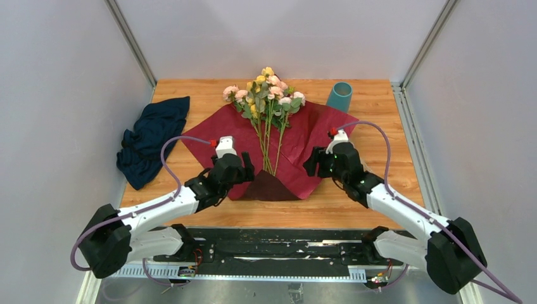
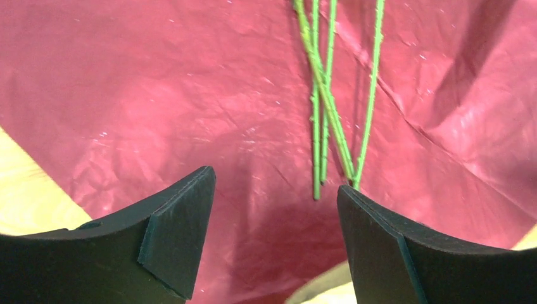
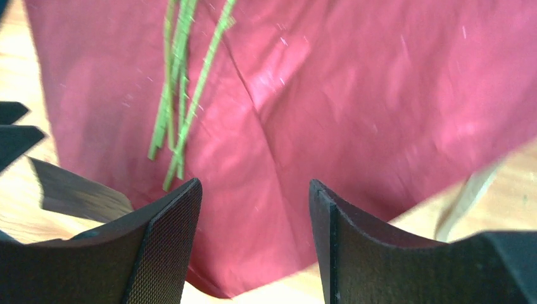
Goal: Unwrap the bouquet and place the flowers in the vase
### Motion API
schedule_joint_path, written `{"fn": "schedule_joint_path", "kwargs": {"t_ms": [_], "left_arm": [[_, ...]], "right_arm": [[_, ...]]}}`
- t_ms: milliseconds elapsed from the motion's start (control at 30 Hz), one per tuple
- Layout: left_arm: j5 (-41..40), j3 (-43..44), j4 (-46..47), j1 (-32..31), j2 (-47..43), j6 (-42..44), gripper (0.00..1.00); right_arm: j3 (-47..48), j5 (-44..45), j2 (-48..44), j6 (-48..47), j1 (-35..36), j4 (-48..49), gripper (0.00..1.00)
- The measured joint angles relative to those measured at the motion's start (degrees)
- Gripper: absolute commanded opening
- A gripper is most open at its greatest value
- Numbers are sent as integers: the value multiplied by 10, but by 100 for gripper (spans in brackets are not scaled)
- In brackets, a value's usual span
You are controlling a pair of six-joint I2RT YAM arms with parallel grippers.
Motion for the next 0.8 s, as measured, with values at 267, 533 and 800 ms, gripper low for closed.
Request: {"fn": "schedule_joint_path", "kwargs": {"t_ms": [267,533,800], "left_arm": [[9,0,2,-63,25,-14,79],[13,1,4,-76,76,-17,79],[13,1,6,-76,75,-17,79]], "right_arm": [[-70,31,-28,9,0,-31,67],[-80,32,24,14,0,-2,66],[-118,33,-62,27,0,-24,66]]}}
